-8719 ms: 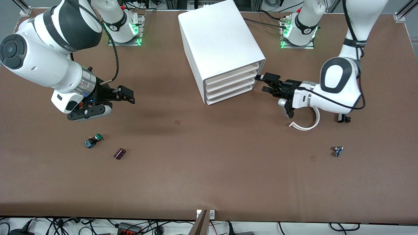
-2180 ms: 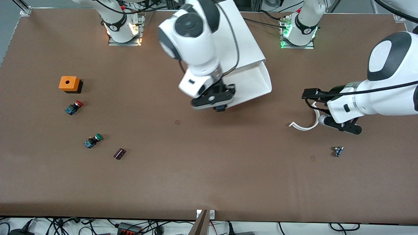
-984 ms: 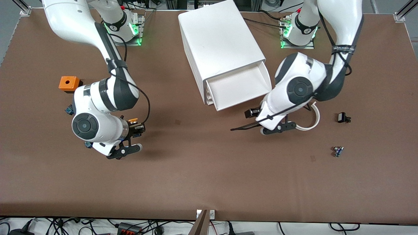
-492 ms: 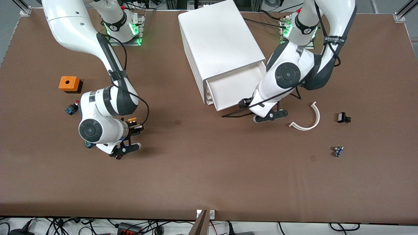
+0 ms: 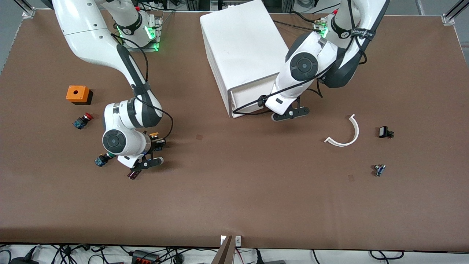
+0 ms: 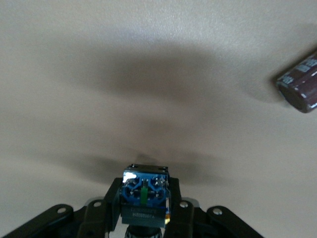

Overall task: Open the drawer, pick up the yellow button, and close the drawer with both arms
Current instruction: 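Push the drawer shut with the left gripper while the right gripper lowers the button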

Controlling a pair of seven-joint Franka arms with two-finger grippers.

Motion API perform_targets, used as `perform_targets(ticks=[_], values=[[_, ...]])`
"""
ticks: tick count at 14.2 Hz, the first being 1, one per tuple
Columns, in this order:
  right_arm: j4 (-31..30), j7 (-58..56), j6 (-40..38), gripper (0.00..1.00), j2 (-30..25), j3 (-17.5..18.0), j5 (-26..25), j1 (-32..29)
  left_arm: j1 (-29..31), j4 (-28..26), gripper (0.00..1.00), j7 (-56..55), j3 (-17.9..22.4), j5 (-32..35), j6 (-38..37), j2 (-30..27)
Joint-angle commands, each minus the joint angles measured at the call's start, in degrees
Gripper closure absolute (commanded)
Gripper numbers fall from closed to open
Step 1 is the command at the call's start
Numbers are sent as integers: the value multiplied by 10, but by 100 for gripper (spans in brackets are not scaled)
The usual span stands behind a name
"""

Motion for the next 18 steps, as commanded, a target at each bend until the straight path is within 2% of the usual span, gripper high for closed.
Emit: perform_targets(ticks=[1,2,3,4,6,9,11,15,16,18], values=[[-9,4,12,97,-2,3,-1,-2,9,-37,0,-26,-30,9,8,-28],[-7,14,13,65,2,3,-1,-4,8,-37,0,-27,-30,5,6,-29],[-3,17,12,12,1,3,1,-6,7,-37,0,-30,-31,5,5,-29],[-1,16,9,0,-1,3,2,-7,4,-37,0,-49,-38,5,4,-30],[23,22,-17,0,-13,2,2,-5,8,-37,0,-78,-61,5,4,-30],[90,62,-101,0,-29,2,-1,-6,5,-38,0,-86,-64,5,4,-29],[126,63,-152,0,-42,-13,-2,-4,4,-37,0,-86,-65,5,-3,-30],[130,63,-224,0,-105,-57,-4,-7,12,-29,0,-71,-62,8,-19,-40],[130,63,-241,0,-125,-71,-4,-7,24,-24,0,-58,-58,15,-31,-49],[130,63,-266,0,-156,-89,-6,-5,89,9,0,36,-58,15,-45,-57]])
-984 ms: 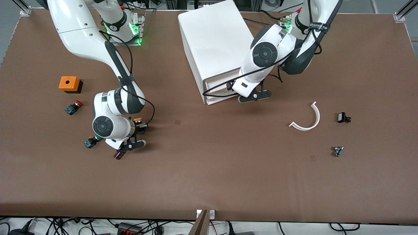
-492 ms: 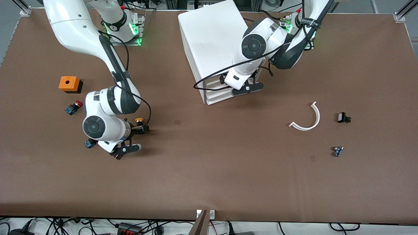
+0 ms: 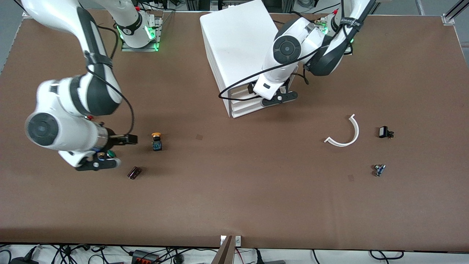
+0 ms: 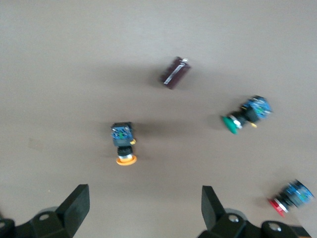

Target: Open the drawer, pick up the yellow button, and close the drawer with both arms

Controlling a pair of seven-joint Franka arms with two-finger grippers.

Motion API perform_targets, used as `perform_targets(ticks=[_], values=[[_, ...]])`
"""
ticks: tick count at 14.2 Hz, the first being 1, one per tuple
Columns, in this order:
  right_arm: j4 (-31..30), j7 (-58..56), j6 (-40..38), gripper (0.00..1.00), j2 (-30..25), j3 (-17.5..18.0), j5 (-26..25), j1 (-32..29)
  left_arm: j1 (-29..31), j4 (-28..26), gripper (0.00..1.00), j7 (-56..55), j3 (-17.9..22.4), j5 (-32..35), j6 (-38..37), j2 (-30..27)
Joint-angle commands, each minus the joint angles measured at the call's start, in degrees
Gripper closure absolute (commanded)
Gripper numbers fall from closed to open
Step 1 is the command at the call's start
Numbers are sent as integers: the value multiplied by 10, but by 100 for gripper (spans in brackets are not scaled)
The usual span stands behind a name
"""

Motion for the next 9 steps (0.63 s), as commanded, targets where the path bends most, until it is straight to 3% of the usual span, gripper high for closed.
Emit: perform_targets(ticks=[1,3,6,9], values=[[-6,7,-38,0,-50,-16,-12,1,90,39,0,128,-1,12,-43,-23],[9,1,-40,0,-75,-18,-31,-3,133,64,0,191,1,28,-61,-25],[31,1,-39,0,-80,-54,-26,-4,165,152,0,303,1,126,-139,-14],[43,8,-38,0,-81,-80,-24,-5,220,179,0,459,8,134,-160,-22]])
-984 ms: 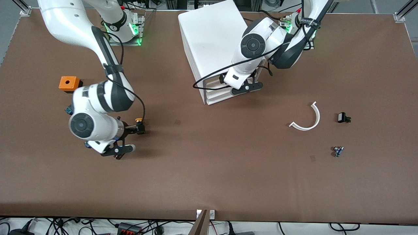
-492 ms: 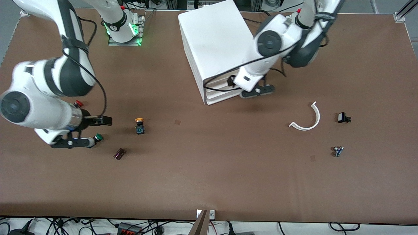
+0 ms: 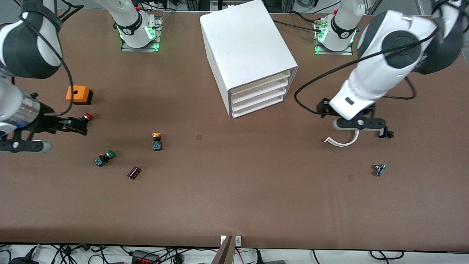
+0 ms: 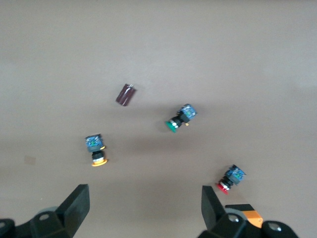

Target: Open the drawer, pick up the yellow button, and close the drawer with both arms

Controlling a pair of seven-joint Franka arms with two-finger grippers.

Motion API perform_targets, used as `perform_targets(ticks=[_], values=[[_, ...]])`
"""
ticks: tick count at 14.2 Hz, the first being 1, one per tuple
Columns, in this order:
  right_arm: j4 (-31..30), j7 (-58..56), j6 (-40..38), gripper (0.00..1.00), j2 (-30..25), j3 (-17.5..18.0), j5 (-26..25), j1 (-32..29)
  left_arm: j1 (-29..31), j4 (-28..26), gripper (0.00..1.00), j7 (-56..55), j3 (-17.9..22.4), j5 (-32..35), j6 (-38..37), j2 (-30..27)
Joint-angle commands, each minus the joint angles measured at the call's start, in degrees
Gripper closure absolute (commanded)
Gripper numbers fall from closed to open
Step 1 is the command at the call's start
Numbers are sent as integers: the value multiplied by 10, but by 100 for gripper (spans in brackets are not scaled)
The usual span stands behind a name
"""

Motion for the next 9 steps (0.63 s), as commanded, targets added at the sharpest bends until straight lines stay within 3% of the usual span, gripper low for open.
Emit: perform_targets(ticks=[1,3,4,5,9], values=[[17,8,-10,0,2,-20,-1,-1,32,16,0,145,29,0,-25,-20],[18,6,-11,0,-20,-26,2,-12,1,-12,0,202,117,-64,-26,-60],[16,5,-11,0,-34,-17,6,-33,-24,-32,0,218,171,-99,-26,-83],[12,3,-13,0,-46,6,15,-56,-35,-41,0,224,193,-106,-25,-97],[11,-23,-17,0,-69,120,9,-188,-47,-83,0,223,202,-102,-15,-140]])
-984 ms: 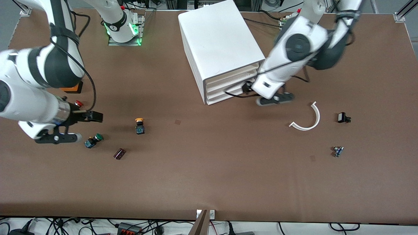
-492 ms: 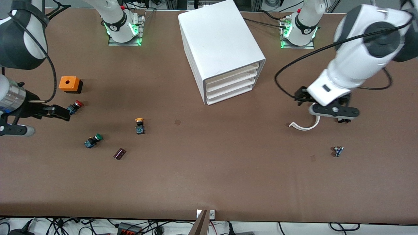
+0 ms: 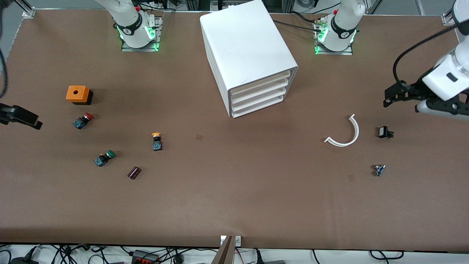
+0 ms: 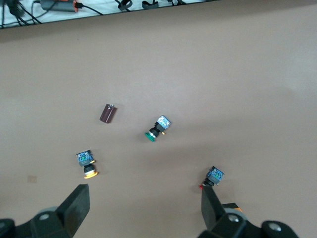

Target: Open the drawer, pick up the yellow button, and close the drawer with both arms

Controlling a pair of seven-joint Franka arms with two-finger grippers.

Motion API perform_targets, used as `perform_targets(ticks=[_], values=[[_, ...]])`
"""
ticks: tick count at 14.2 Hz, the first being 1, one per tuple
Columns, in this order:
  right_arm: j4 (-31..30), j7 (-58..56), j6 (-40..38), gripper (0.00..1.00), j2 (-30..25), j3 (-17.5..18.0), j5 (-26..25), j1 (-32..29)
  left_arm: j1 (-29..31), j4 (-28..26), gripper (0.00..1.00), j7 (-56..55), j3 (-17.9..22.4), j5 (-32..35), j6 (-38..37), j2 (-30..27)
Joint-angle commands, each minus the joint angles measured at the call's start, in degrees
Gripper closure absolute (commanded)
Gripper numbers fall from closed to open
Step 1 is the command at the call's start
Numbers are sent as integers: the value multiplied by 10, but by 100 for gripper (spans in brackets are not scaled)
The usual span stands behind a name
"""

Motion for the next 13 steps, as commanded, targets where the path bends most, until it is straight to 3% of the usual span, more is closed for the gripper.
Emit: perform_targets(ticks=[1,5,8,13], values=[[-5,-25,-8,0,-15,74,3,-83,-21,-46,0,14,10,1,21,-33],[-7,-36,-10,0,-21,82,-4,-81,-19,-45,0,19,5,13,15,-29],[-18,-32,-11,0,-27,90,-37,-66,-18,-21,0,17,0,14,-9,-13],[-141,-30,25,0,-107,90,-42,-64,-20,-19,0,16,-1,22,-17,-13]])
